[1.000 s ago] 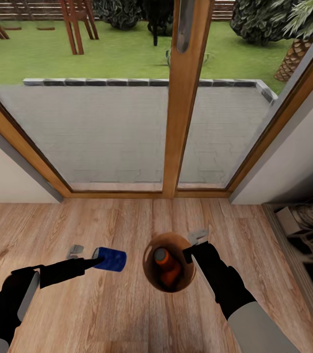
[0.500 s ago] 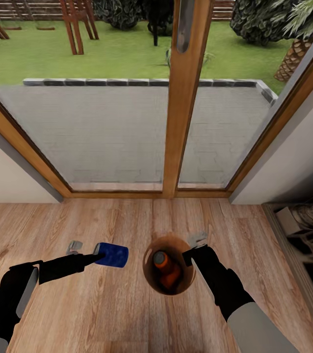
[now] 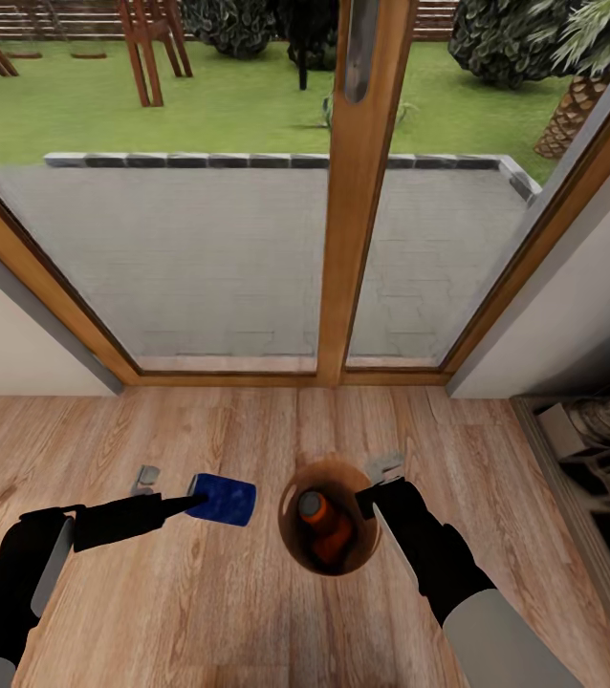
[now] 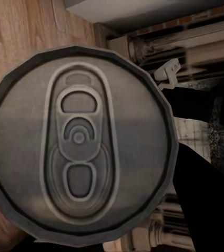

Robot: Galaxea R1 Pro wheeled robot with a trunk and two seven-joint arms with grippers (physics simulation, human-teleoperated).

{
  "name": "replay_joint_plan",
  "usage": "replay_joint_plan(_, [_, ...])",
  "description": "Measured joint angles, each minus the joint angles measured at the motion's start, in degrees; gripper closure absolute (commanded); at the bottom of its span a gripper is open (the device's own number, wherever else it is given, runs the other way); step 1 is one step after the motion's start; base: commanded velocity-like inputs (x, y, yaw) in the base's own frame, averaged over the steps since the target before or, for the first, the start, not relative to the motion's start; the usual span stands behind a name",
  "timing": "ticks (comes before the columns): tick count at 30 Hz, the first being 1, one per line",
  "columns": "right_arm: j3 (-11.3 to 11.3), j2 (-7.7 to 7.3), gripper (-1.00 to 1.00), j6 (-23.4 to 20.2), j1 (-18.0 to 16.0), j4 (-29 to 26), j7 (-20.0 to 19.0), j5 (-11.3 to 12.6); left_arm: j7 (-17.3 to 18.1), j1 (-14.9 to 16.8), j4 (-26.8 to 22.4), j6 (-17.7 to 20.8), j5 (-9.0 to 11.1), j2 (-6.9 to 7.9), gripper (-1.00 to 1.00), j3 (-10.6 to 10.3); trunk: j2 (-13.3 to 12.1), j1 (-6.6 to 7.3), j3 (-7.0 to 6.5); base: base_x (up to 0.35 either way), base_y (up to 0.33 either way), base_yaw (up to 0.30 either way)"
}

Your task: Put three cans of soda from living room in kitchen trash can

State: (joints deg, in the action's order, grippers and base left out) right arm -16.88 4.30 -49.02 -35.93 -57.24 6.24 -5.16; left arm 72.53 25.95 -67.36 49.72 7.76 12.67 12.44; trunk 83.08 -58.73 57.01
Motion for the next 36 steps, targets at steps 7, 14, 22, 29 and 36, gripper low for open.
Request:
replay_joint_plan(7, [0.0, 0.08, 1.0, 0.2, 0.0, 0.0, 0.0, 0.1, 0.2, 0.0, -0.1, 0.2, 0.1, -0.07, 1.0, -0.1, 0.0, 0.0, 0.0, 0.0, 0.0, 0.0])
replay_joint_plan(14, [-0.1, 0.15, 1.0, 0.4, 0.0, 0.0, 0.0, 0.1, 4.2, 0.0, 0.0, 0.3, 0.0, -0.12, 1.0, -0.1, 0.0, 0.0, 0.0, 0.0, 0.0, 0.0])
replay_joint_plan(22, [-0.2, 0.32, 1.0, 0.4, 0.0, 0.0, 0.0, 0.2, 5.7, 0.0, 0.1, 0.3, 0.0, -0.41, 1.0, -0.6, 0.0, 0.0, 0.0, 0.0, 0.0, 0.0])
replay_joint_plan(29, [-0.2, 0.35, 1.0, 0.4, 0.0, 0.0, 0.0, 0.1, 5.9, 0.0, 0.1, 0.3, 0.0, -0.45, 1.0, -1.0, 0.0, 0.0, 0.0, 0.0, 0.0, 0.0])
replay_joint_plan(36, [-0.2, 0.37, 1.0, 0.5, 0.0, 0.5, 0.0, 0.2, 5.9, 0.0, 0.0, 0.3, 0.0, -0.46, 1.0, -1.1, 0.0, 0.0, 0.0, 0.0, 0.0, 0.0])
